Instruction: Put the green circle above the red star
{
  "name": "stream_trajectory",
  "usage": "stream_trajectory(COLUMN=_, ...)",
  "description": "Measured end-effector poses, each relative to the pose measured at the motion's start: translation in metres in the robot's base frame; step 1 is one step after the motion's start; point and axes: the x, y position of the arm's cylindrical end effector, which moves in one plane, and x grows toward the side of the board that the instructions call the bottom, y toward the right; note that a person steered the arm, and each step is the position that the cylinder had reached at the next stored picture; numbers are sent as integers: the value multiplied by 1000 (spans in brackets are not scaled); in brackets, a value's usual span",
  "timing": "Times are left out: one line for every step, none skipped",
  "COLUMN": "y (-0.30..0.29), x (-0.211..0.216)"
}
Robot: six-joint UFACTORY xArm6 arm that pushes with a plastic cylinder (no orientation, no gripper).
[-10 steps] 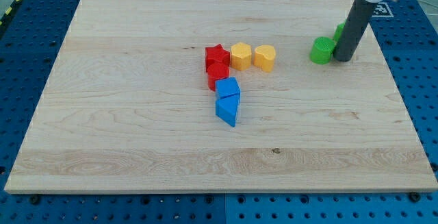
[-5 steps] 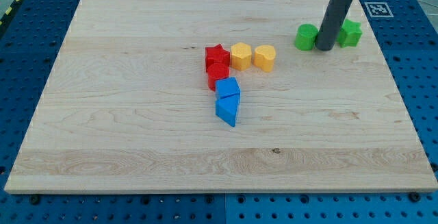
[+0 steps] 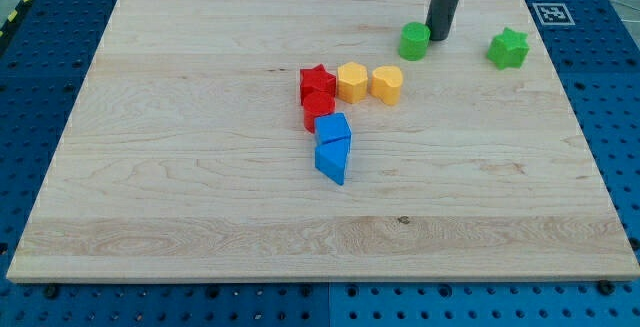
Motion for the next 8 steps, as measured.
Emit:
stream_trajectory(y=-9, x=28)
stream_trajectory(y=-17, x=30)
stream_trajectory(y=-7, x=25)
stream_trajectory(y=2, x=41)
stream_trajectory(y=-3, x=42)
stream_trajectory(y=-19, x=41)
stream_trajectory(y=-23, x=40)
stream_trajectory(y=-24, x=40)
